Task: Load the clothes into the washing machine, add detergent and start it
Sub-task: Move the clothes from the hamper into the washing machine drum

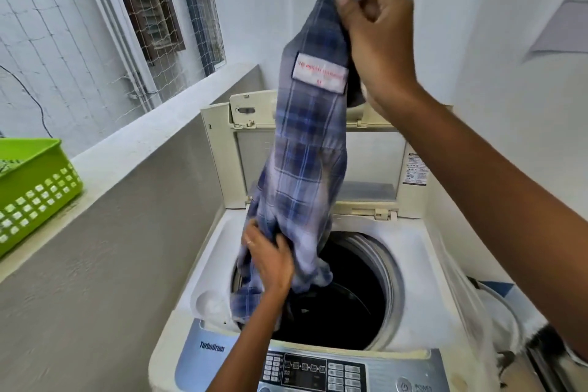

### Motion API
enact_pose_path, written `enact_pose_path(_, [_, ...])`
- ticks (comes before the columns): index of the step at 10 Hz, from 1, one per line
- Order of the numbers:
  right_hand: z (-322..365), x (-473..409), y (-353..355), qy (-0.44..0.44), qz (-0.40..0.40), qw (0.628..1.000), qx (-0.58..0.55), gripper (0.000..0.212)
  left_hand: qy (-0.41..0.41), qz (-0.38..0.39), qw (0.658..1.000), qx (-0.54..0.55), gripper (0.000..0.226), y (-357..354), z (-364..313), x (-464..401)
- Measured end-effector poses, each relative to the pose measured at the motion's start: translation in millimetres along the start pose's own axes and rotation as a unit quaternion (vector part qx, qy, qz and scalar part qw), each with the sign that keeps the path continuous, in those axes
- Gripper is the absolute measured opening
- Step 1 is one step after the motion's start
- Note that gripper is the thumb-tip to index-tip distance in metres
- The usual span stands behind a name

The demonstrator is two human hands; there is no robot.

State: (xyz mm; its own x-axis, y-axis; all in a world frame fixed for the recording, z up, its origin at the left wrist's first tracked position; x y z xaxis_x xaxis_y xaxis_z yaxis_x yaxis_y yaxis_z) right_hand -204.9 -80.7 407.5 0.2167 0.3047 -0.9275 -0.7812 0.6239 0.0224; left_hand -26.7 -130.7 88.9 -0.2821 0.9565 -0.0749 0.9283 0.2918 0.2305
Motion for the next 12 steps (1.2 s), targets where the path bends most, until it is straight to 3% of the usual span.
enact_pose_path(1, [-22.8, 26.2, -24.4, -0.078, 0.152, 0.984, 0.043, 0.011, -0.024, 0.558, 0.786, -0.265, 0.029, -85.5, 34.0, 36.4])
enact_pose_path(2, [-47.1, 80.7, -49.3, -0.18, 0.423, 0.883, 0.095, 0.006, 0.104, 0.513, 0.711, -0.469, 0.044, -51.0, 123.4, 57.4])
enact_pose_path(3, [-72.1, 132.2, -51.4, -0.23, 0.52, 0.812, 0.129, 0.008, 0.117, 0.442, 0.745, -0.485, 0.042, -43.9, 169.4, 45.2])
enact_pose_path(4, [-87.9, 162.7, -54.9, -0.21, 0.461, 0.853, 0.125, 0.006, 0.161, 0.358, 0.85, -0.351, 0.043, -37.3, 157.5, 27.2])
enact_pose_path(5, [-107.5, 210.9, -56.3, -0.221, 0.422, 0.872, 0.11, 0.014, 0.154, 0.273, 0.924, -0.22, 0.059, -30.7, 141.9, 18.8])
enact_pose_path(6, [-130.5, 268.4, -48.7, -0.208, 0.505, 0.817, 0.183, 0.013, 0.141, 0.23, 0.954, -0.134, 0.066, -28.0, 124.9, 14.2])
enact_pose_path(7, [-150.3, 319.8, -19.0, -0.163, 0.682, 0.629, 0.337, 0.023, 0.159, 0.255, 0.941, -0.155, 0.067, -35.3, 129.7, 23.3])
enact_pose_path(8, [-165.7, 346.0, 11.9, -0.209, 0.718, 0.569, 0.341, 0.03, 0.17, 0.285, 0.927, -0.177, 0.065, -45.5, 137.4, 37.3])
enact_pose_path(9, [-172.7, 355.9, 35.8, -0.267, 0.699, 0.587, 0.309, 0.031, 0.18, 0.316, 0.914, -0.179, 0.059, -60.9, 142.7, 54.4])
enact_pose_path(10, [-176.7, 360.6, 60.2, -0.301, 0.633, 0.654, 0.283, 0.03, 0.158, 0.33, 0.911, -0.188, 0.046, -83.6, 131.9, 70.9])
enact_pose_path(11, [-175.6, 354.7, 90.8, -0.293, 0.499, 0.77, 0.269, 0.026, 0.122, 0.352, 0.912, -0.169, 0.035, -114.5, 105.5, 92.8])
enact_pose_path(12, [-166.8, 349.6, 129.6, -0.286, 0.371, 0.849, 0.245, 0.02, 0.063, 0.381, 0.912, -0.138, 0.028, -146.1, 70.9, 120.5])
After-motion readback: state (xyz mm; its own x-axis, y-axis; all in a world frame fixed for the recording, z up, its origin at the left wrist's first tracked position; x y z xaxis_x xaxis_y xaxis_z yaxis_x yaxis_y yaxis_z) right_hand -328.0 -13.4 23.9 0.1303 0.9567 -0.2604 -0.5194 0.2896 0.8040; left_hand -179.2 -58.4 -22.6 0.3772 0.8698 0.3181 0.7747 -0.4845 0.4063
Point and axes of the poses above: each hand's wrist, its own x-axis away from the middle knuckle, its own y-axis out of the back of the hand, z = x × y, the point moved 8 cm from there along -x, towards the middle knuckle, and after that the axes turned 15 degrees about y, right-handed, at the moved point
